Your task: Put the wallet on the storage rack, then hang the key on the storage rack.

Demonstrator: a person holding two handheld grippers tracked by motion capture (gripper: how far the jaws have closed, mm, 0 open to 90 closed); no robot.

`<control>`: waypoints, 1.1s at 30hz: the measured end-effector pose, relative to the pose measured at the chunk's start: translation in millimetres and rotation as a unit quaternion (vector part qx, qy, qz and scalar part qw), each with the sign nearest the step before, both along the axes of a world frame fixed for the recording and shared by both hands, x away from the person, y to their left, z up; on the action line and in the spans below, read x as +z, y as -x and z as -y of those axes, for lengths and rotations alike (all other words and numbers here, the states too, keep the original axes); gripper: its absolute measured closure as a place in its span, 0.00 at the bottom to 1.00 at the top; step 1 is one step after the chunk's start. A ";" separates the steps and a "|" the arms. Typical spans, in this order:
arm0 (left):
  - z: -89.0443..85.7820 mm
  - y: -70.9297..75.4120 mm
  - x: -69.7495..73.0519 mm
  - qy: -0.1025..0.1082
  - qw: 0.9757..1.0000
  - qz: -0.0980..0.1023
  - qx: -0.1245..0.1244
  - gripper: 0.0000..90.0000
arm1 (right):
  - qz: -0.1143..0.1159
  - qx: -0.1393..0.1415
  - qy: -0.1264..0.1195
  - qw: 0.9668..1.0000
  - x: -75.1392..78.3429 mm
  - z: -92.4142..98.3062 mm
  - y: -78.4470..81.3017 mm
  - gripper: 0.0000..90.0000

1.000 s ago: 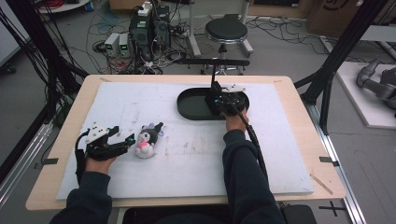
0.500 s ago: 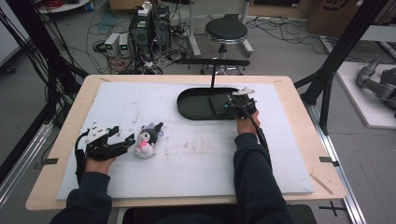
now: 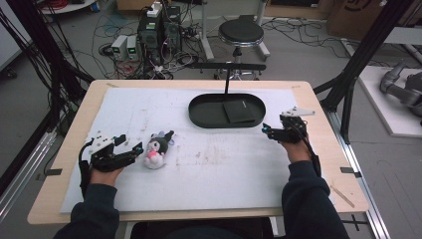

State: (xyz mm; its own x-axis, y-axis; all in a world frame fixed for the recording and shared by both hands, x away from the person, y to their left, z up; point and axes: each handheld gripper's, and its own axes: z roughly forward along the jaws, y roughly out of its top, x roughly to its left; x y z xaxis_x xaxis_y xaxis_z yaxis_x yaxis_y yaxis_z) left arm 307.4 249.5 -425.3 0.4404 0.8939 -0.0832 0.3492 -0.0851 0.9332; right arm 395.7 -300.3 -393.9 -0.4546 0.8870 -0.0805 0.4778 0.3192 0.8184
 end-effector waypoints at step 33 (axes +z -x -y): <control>35.6 -3.7 3.4 0.004 1.000 -0.020 -0.018 0.29 | 0.038 0.007 0.018 0.999 -10.5 25.6 44.2 0.26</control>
